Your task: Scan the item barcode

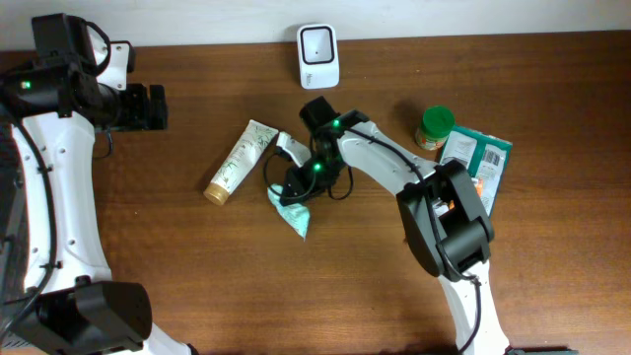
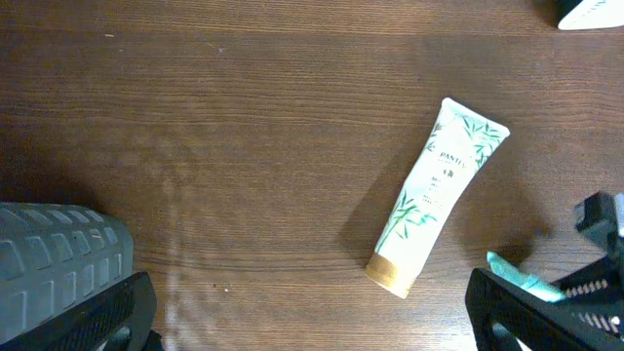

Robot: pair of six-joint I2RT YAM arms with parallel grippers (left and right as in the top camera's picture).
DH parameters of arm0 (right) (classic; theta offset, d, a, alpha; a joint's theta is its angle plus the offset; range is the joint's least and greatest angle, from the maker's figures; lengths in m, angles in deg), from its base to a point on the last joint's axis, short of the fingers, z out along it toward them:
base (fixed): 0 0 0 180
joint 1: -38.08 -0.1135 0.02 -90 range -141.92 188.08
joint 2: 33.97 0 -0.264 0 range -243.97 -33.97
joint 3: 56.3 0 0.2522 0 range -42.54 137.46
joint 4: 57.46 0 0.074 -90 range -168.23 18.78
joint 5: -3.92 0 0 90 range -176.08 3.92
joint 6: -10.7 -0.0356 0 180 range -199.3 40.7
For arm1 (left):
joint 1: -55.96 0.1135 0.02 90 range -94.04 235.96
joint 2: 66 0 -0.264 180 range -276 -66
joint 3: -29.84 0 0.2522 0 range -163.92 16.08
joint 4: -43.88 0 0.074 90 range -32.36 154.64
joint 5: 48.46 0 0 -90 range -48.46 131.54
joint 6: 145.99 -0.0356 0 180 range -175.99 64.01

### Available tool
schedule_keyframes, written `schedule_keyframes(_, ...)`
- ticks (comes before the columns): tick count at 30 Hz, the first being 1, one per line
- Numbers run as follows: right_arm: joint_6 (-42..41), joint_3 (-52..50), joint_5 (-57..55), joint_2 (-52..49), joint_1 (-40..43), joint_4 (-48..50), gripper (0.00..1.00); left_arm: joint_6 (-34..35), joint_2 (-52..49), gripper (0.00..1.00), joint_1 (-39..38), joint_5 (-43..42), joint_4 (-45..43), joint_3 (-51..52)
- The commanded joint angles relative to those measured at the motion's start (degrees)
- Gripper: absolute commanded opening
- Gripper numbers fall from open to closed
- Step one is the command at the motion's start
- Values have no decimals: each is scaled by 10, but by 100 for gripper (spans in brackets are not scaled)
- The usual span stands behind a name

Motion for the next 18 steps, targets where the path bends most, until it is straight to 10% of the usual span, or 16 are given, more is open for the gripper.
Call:
schedule_keyframes(1,-4,-9,-100,4,40,2,47,-7,9,99,2,-2,1,-5)
schedule_keyframes(6,7,102,-216,6,86,-90,50,-7,9,99,2,-2,1,-5)
schedule_keyframes(8,52,149,-216,6,47,-132,31,-8,9,99,2,-2,1,-5)
schedule_keyframes(9,59,150,-216,6,20,-132,4,-8,9,99,2,-2,1,-5)
schedule_keyframes(18,122,147,-327,-60,-141,-100,4,-7,9,99,2,-2,1,-5)
